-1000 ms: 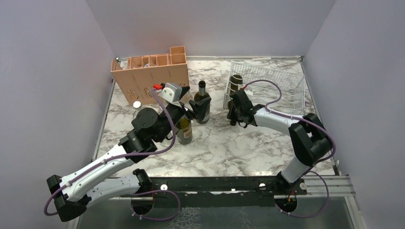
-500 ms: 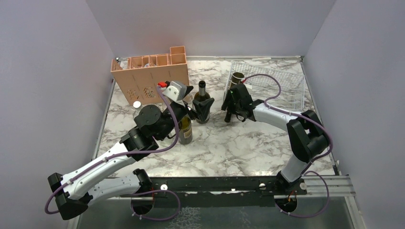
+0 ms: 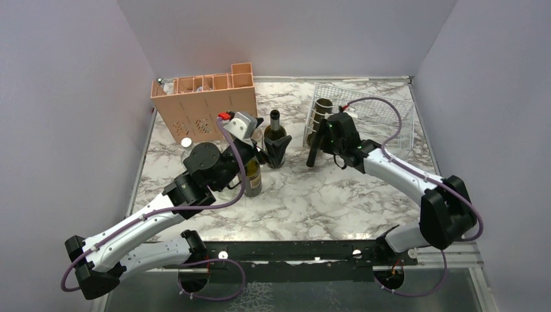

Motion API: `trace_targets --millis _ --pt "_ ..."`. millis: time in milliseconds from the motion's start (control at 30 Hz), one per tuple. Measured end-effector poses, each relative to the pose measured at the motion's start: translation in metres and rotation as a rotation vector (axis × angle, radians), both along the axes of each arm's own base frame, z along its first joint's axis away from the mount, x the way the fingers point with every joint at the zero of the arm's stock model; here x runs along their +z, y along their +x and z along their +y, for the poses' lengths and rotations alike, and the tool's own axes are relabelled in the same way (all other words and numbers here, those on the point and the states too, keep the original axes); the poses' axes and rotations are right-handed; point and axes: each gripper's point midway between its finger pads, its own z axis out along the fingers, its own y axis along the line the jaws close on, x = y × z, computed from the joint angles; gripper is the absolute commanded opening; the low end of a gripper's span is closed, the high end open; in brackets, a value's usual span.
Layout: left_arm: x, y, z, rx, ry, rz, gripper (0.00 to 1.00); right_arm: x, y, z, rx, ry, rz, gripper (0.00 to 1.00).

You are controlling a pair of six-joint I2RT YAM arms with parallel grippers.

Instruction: Put the wine bottle on the wine rack

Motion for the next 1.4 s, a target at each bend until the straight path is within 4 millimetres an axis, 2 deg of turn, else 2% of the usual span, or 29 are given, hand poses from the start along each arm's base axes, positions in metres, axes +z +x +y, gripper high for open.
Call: trace_targets --millis 133,200,467,667,833,967,1133,1400 --pt "-0.002 0.0 0.0 0.001 0.011 0.003 0.99 0.007 -0.014 -0.032 -0.04 -0.051 -0.006 0.51" --pt "-0.003 0.0 0.001 0.001 0.012 0.003 0.99 0.007 -0.02 -0.049 -0.064 -0.077 0.002 0.44" --pt "-0.001 -0.002 0.003 0.001 0.01 0.001 0.99 0.011 -0.04 -0.13 -0.222 -0.159 0.047 0.42" --pt "0.0 -0.002 0.003 -0.001 0.008 -0.001 0.99 0.0 -0.046 -0.181 -0.363 -0.175 0.111 0.4" --pt "0.0 -0.002 0.003 -0.002 0.014 -0.005 0.99 -0.011 -0.045 -0.197 -0.417 -0.165 0.152 0.41" --pt "-0.001 -0.002 0.002 -0.006 0.019 -0.007 0.99 -0.024 -0.039 -0.2 -0.427 -0.162 0.195 0.49" --pt "-0.006 -0.001 -0.002 -0.015 0.035 -0.005 0.99 -0.033 -0.024 -0.211 -0.455 -0.164 0.23 0.59" --pt "-0.006 -0.002 -0.003 -0.02 0.036 -0.005 0.99 -0.03 0.0 -0.202 -0.371 -0.143 0.241 0.7"
